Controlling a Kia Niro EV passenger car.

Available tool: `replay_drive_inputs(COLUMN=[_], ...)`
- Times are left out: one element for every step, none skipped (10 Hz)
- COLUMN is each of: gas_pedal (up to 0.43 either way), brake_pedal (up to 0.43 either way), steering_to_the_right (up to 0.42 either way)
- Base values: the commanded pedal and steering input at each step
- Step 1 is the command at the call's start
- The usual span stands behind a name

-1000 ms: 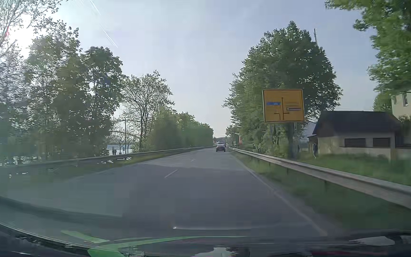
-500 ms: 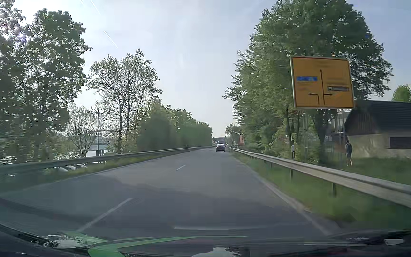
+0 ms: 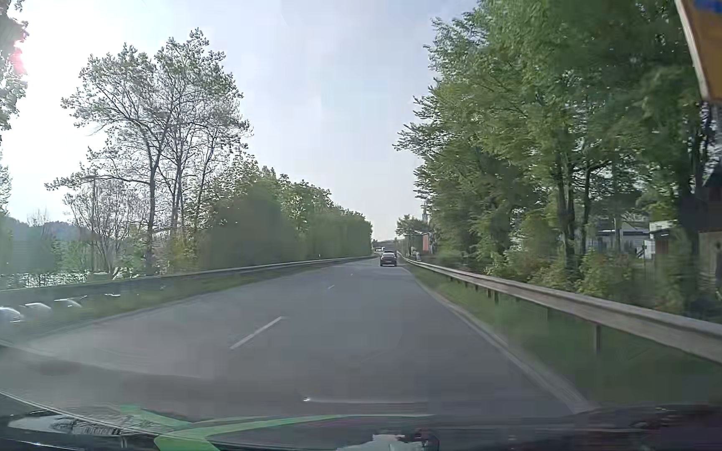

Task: Follow the waypoints while adhering to traffic rules and regulations

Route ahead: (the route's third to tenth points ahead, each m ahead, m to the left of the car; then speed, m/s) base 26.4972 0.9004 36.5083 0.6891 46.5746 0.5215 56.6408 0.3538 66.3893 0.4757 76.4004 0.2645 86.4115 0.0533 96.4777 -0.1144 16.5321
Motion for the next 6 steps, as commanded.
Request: replay_drive_inputs(gas_pedal=[0.028,0.039,0.047,0.047,0.047,0.047], brake_pedal=[0.0,0.0,0.0,0.0,0.0,0.0], steering_to_the_right=[0.001,0.001,0.001,0.001,0.001,0.001])
